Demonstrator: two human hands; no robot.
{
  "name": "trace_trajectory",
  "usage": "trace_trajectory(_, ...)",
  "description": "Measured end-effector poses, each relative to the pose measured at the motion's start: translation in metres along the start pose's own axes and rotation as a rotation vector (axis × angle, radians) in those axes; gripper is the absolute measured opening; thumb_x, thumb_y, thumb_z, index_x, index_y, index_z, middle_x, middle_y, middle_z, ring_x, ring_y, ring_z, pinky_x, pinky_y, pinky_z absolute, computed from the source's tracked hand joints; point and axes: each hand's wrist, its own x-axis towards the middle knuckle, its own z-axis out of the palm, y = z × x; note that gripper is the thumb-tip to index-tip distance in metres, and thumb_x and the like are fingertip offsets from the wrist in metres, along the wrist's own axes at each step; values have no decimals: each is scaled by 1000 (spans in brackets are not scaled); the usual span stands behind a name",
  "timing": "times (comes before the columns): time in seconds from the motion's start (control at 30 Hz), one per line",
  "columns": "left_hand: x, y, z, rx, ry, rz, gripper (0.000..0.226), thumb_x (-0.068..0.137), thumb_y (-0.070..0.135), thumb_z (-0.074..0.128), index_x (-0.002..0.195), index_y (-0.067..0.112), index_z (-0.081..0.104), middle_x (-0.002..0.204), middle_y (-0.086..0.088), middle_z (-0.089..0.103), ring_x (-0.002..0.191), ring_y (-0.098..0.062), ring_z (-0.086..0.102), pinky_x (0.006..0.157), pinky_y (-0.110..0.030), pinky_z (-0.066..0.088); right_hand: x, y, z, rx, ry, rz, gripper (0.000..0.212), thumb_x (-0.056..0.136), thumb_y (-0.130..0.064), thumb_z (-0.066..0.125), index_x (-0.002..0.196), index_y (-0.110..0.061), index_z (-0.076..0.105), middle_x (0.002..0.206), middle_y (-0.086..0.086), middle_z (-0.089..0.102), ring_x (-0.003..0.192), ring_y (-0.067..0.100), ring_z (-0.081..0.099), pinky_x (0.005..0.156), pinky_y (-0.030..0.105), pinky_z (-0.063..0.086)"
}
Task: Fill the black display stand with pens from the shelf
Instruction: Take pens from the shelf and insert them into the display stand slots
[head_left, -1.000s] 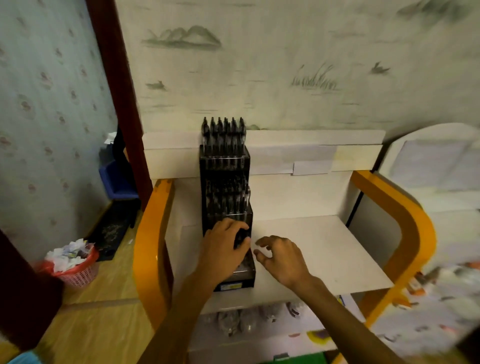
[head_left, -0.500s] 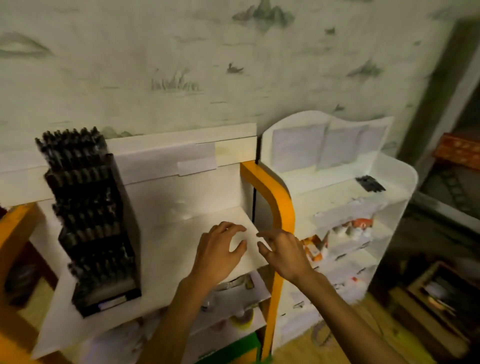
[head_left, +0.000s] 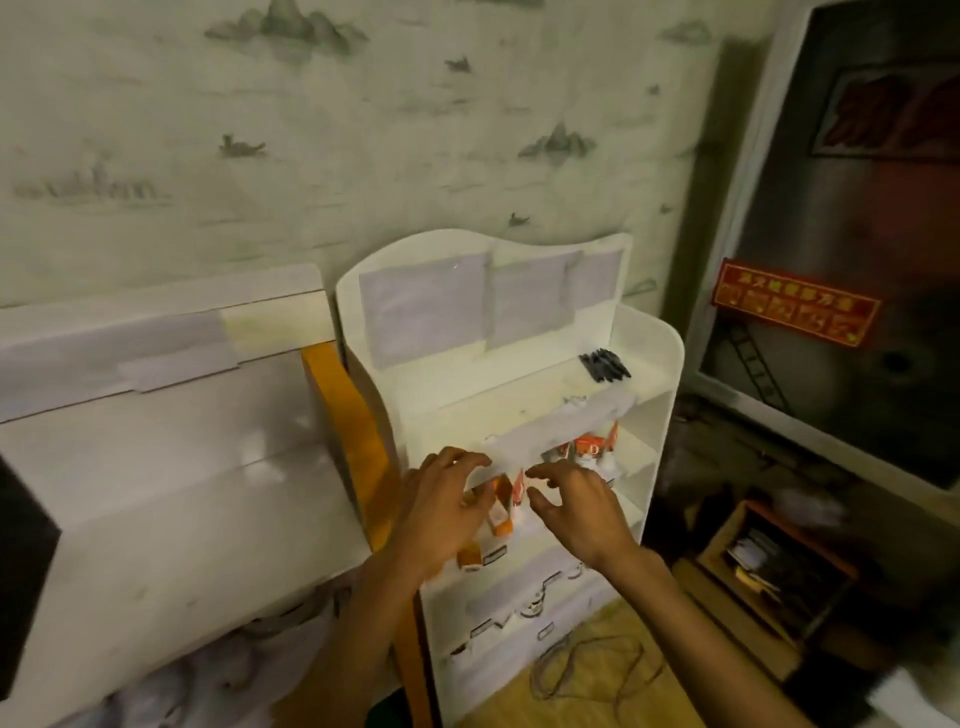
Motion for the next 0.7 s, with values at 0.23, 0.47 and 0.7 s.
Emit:
trace_trajectory(0.23,82,39,70,81,-15,17,38,96,50,52,132,38,55,138,11,56,122,-12,54,102,-27,36,49,97,-23,-33,-22,54,27,93,-38,61,118,-29,67,121,-8,68,104,16,65,84,34,54)
trace_trajectory(0.47,185,56,149,62,-24,-24,36,95,48,54,129,38,56,133,9,59,118,-16,56,100,-32,40,138,192,-35,-91,-87,54,32,96,-38,58,124,-27,65,124,-3,67,107,18,63,89,30,49)
trace_trajectory(0.7,292,62,213,76,-53,-91,37,94,49,51,130,39,54,134,9,58,117,-15,56,97,-31,40,230,278,-38,-92,-146,60,32,96,-39,56,127,-30,62,127,-4,64,110,15,62,93,26,49)
